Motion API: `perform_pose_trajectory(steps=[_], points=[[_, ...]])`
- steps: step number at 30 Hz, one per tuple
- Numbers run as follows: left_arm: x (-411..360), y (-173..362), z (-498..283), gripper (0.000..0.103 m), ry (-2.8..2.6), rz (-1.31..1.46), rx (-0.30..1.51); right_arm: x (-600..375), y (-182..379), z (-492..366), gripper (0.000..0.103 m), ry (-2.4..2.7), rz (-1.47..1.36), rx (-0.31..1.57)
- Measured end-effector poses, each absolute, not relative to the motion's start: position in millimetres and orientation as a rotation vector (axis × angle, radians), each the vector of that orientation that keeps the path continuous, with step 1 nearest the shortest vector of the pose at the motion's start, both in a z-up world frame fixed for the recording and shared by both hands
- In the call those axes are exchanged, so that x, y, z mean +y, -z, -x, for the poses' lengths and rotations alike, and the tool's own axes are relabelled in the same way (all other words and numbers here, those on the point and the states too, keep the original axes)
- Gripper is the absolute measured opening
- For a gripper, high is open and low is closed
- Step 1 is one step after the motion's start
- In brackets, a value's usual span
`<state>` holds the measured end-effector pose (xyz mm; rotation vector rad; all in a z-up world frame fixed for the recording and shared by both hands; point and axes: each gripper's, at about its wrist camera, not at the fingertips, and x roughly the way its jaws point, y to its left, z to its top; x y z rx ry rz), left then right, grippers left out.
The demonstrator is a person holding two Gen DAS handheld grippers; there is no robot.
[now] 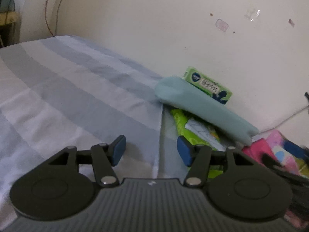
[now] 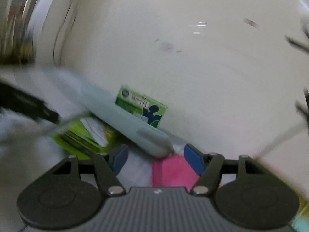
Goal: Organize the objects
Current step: 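Move the left tool toward the teal pouch on the bed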
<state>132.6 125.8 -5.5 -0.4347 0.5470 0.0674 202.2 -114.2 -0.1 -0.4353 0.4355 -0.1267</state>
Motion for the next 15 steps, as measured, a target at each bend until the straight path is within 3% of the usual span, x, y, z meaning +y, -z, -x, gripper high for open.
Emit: perform_pose_trajectory(steps=[3, 7, 11, 15], points=[[123.0, 4.7, -132.8, 0.063, -0.057, 0.422, 0.559, -97.4, 21.7, -250.8, 0.073, 0.181, 0.637, 0.466], [119.5, 2.6, -132.3, 0.065, -0.054, 0.409, 0.568, -91.0, 48.8, -286.0, 0.045, 0.212, 0.795, 0.517], [143.0, 5.7, -132.8, 0.065, -0.087, 0.516, 0.544, -89.0, 26.7, -266.7, 0.040, 0.204, 0.777, 0.477], [169.7, 8.0, -123.0, 0.065, -0.151, 0.649, 0.512, -91.6, -11.7, -192.4, 0.039, 0.205, 0.770, 0.384]])
